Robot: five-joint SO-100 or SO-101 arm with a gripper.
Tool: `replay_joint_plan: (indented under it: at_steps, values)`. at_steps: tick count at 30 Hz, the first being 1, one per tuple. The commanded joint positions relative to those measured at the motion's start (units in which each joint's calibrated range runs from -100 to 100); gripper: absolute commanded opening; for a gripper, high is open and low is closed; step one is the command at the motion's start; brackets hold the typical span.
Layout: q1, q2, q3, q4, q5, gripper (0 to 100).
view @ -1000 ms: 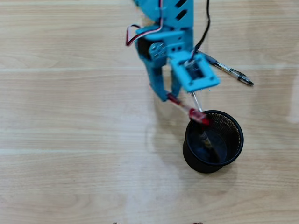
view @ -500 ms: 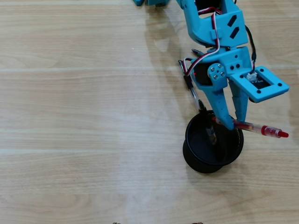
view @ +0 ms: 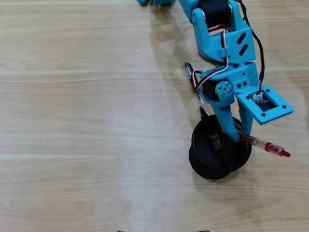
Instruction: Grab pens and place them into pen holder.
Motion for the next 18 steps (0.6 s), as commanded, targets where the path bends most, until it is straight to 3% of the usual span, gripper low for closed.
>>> replay_joint_plan:
  at_steps: [1,14,18]
  values:
    - [-0.4,-1.5,0.5,-1.2,0.0,11]
    - [0.2,-3.4,0.9,-0.7,3.1,13]
    - [1.1,-9.1,0.7,12.6,7.7,13]
